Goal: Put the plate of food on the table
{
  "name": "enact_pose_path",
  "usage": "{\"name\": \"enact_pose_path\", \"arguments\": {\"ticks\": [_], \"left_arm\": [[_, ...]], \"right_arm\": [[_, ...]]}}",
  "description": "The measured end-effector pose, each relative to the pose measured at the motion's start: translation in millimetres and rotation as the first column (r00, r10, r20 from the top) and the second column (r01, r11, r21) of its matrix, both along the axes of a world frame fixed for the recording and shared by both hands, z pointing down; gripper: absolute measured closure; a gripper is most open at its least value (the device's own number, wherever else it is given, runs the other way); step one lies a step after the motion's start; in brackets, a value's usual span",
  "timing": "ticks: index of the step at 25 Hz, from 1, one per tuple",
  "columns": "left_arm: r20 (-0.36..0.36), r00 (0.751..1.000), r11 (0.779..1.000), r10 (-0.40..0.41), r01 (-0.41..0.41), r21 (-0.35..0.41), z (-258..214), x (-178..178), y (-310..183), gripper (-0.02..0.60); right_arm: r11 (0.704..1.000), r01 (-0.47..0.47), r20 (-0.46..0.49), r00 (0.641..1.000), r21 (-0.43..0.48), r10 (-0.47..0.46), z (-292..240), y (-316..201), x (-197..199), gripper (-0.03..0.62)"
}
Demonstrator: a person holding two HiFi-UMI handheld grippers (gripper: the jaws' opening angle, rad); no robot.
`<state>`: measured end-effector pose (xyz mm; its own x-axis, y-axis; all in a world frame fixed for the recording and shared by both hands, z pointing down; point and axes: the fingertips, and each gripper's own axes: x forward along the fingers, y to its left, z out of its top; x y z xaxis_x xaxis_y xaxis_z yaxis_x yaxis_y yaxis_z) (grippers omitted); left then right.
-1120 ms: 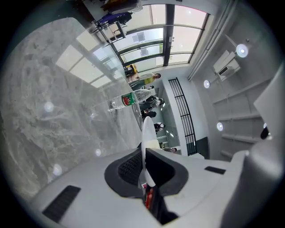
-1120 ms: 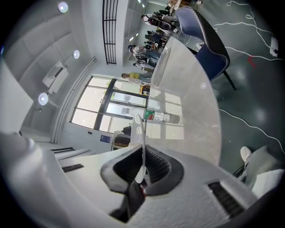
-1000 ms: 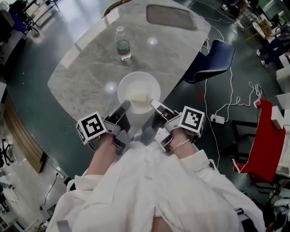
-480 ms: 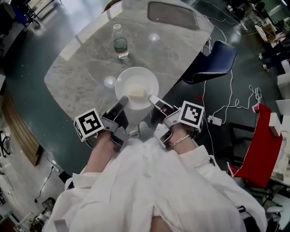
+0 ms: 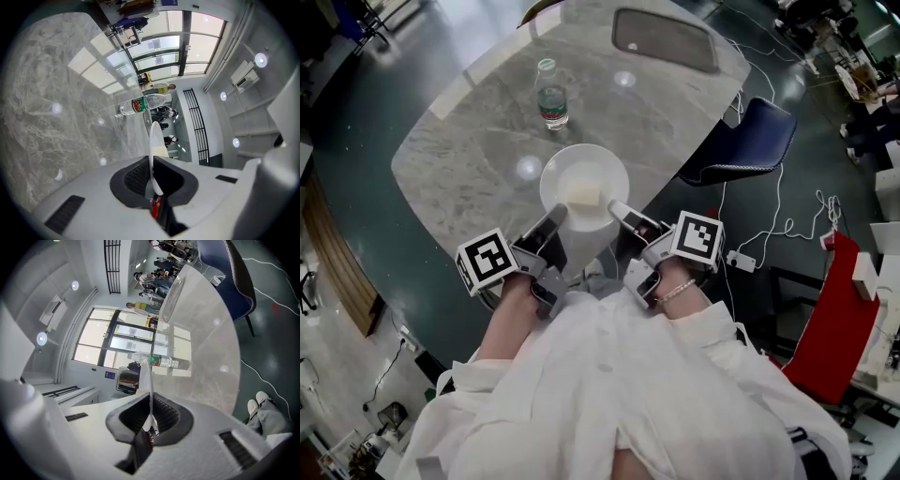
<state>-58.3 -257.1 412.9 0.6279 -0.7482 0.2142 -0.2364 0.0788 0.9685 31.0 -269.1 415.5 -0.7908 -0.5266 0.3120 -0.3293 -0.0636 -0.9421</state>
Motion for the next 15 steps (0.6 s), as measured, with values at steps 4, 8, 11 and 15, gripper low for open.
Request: {"name": "enact_pose_path", "arguments": {"ticks": [4, 8, 11, 15], "left_arm": [[0.0, 1.0, 0.999, -0.022, 0.022, -0.046, 14, 5, -20, 0.558], [0.025, 0.999, 0.999, -0.025, 0.026, -0.037, 24, -5, -29, 0.558], [0.057, 0.998, 0.999, -0.015, 0.017, -0.041, 30, -11, -35, 0.558], [0.077, 0.997, 0.998, -0.015, 0.02, -0.064, 44, -18, -42, 0.558]], "right_arm": [[0.999, 0.034, -0.013, 0.999, -0.019, -0.034, 14, -24, 4, 0.583], [0.996, 0.074, -0.018, 0.997, -0.039, -0.075, 22, -33, -7, 0.583], [0.993, 0.111, -0.029, 0.993, -0.049, -0.113, 30, -40, -14, 0.583], [0.987, 0.149, -0.027, 0.988, -0.055, -0.15, 41, -49, -25, 0.582]]}}
